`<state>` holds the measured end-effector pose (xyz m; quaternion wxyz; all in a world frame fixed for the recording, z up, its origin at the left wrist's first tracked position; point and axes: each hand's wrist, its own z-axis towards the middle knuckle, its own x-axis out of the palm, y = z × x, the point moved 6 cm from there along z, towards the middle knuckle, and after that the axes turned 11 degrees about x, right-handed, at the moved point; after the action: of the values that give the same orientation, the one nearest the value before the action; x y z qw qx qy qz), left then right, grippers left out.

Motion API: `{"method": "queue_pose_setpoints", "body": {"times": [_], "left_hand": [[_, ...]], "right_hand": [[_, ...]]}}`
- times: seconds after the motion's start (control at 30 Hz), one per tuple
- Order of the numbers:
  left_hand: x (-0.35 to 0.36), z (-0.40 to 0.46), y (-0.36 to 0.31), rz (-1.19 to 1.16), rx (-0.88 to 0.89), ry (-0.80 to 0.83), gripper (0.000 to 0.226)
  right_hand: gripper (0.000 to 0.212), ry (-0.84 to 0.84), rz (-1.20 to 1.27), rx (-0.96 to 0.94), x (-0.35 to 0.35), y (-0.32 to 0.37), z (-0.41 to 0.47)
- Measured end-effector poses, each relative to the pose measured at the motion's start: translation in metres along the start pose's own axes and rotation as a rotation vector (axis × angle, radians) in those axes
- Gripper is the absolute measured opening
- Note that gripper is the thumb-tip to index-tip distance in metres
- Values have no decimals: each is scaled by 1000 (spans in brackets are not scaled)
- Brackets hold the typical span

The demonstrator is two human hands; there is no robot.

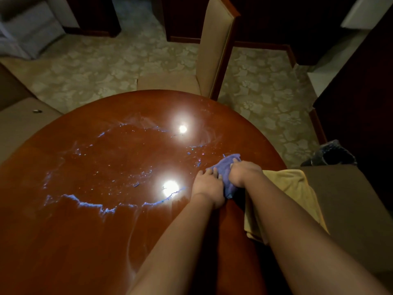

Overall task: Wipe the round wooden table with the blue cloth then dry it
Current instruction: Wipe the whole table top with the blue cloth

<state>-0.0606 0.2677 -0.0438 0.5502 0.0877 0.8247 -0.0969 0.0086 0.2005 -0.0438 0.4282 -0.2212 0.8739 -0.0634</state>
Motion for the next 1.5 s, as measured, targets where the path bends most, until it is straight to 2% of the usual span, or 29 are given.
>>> {"method": "queue_pose_setpoints", "body": {"times": [0.23,0.33,0.43,0.5,0.6,0.73,0.9,1.13,1.23,1.33,1.5], "left_hand": [[-5,11,6,26,-36,-8,65],[-12,13,5,55,-39,-19,58],[-15,16,2,73,-58,-42,39],[-17,19,0,93,-57,-38,30],[-16,19,-1,112,-47,-36,28],[-8,13,-1,61,-35,-84,30],[-9,-4,10,48,-70,-127,43],[-1,-29,24,5,-178,-83,35],[1,-30,19,16,-184,-59,37],[9,-26,15,66,-173,8,51],[11,-15,3,83,-131,94,70]], "right_hand": [[49,-66,-38,-40,-21,6,10],[48,-100,-38,-67,-33,7,18],[43,-126,-13,-108,-40,8,25],[47,-116,5,-146,-40,10,27],[54,-101,74,-207,-43,20,23],[57,-118,172,-224,-45,28,20],[65,-94,283,-260,-45,45,22],[54,-86,306,-354,-52,79,4],[48,-90,325,-324,-46,76,3],[48,-135,249,-276,-33,64,5],[47,-117,134,-79,-21,34,7]]}}
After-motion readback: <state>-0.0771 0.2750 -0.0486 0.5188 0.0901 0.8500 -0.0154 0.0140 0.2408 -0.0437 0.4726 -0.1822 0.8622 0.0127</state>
